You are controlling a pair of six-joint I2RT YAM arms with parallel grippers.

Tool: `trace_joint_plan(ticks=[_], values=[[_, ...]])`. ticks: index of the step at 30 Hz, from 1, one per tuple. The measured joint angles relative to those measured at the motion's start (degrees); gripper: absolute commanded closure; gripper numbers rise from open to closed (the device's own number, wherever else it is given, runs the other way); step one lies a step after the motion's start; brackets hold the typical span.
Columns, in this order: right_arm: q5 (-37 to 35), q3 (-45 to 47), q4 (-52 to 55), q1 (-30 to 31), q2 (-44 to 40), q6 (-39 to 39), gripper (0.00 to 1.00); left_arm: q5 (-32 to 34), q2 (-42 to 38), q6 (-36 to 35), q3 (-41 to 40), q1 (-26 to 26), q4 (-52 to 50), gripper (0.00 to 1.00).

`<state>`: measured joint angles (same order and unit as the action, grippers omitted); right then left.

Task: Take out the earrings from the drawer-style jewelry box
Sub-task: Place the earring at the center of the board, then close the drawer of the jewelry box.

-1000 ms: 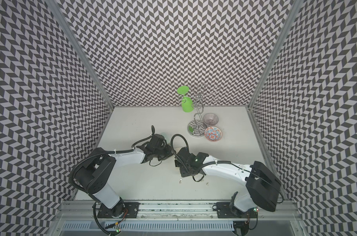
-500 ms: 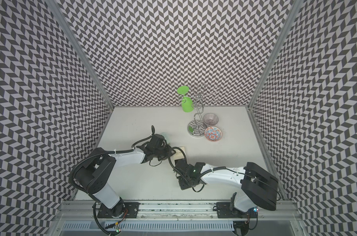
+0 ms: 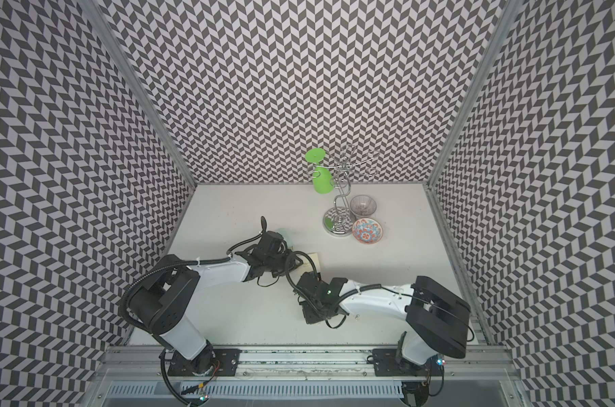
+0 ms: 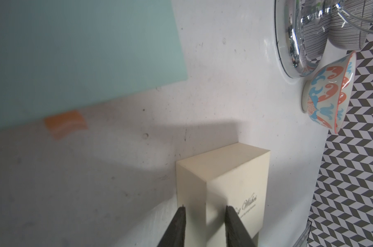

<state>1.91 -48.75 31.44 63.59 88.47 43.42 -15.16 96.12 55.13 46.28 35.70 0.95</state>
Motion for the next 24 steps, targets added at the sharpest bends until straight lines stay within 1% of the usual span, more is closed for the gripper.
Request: trace_joint_plan(ticks=[3, 7, 9, 12, 16, 20, 24], values=[[-0.98, -0.68, 0.46, 0.00, -0.07, -0.02, 0.71, 0.00, 0.00, 0.00, 0.00, 0.00, -0.02, 0.67], [-3.34, -0.81, 1.53, -0.02, -1.92, 0.68, 0.77, 0.00, 0.00, 0.02, 0.00, 0.00, -0.02, 0.65], [-4.46, -0.79, 1.57, -0.09, -3.45, 1.14, 0.79, 0.00, 0.00, 0.07, 0.00, 0.00, -0.04, 0.63], [-5.51, 0.55, 0.46, -0.52, -5.66, 1.99, 0.82, 0.07, -0.02, 0.02, 0.11, 0.00, -0.50, 0.56], [-6.25, 4.09, -2.03, -1.36, -6.36, 2.99, 0.82, 0.50, -0.26, 0.35, 0.76, 0.00, -1.73, 0.49], [-6.45, 6.95, -4.63, -2.51, -6.45, 3.67, 0.82, 0.61, -1.44, 0.68, 1.88, 0.00, -2.95, 0.49], [-6.40, 7.48, -7.10, -3.80, -6.43, 3.82, 0.83, 1.99, -2.32, 1.25, 4.76, -0.07, -4.72, 0.49]])
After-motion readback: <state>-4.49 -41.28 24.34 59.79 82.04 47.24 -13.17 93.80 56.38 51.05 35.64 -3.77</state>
